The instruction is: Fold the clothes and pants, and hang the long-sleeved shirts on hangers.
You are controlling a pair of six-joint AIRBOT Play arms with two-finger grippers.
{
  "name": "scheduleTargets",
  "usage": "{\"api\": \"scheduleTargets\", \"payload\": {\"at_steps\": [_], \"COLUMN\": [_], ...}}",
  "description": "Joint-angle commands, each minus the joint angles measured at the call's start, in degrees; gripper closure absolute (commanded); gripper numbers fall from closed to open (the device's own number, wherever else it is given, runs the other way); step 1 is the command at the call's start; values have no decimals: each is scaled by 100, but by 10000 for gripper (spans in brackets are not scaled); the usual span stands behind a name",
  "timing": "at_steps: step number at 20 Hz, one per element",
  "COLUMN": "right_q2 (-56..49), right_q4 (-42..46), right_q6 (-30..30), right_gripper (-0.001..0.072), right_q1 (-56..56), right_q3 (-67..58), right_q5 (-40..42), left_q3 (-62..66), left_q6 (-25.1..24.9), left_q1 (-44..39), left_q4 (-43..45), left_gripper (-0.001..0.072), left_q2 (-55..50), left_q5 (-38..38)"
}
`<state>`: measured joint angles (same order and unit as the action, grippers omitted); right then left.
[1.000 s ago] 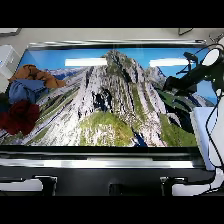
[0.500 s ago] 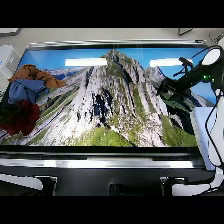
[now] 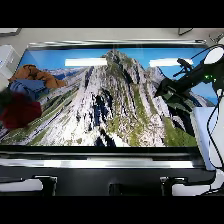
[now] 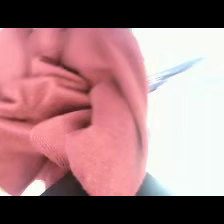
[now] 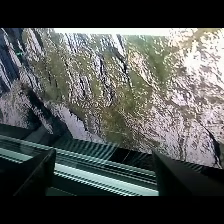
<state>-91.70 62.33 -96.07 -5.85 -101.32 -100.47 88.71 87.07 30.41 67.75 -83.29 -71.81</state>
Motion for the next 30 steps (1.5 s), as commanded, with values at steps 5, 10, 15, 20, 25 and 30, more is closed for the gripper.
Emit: {"api": "scheduleTargets", "payload": {"at_steps": [5,10,15,20,25,30], "right_q2": [50,343,721,782,782,782], "right_q4": [-17,66,785,962,1646,1910], "right_q6": [98,326,398,404,535,533], "right_gripper": [42,41,41,41,31,-1], "right_q1": [4,4,4,4,4,4], "right_q3": [2,-2,-2,76,975,2542], "right_q5": [118,144,116,203,367,925], "left_q3": [20,-693,-2472,-3106,-2417,-2671], "left_q6": [-92,376,1670,2553,1250,284], "left_q1": [-2844,-5569,-6979,-6194,-4356,-3519], "left_q4": [-822,-476,767,310,-590,-787], "left_gripper": [685,685,685,212,-1,0], "left_q2": [3018,2983,2020,828,831,822], "left_q5": [1292,1635,2404,2256,1023,-396]}}
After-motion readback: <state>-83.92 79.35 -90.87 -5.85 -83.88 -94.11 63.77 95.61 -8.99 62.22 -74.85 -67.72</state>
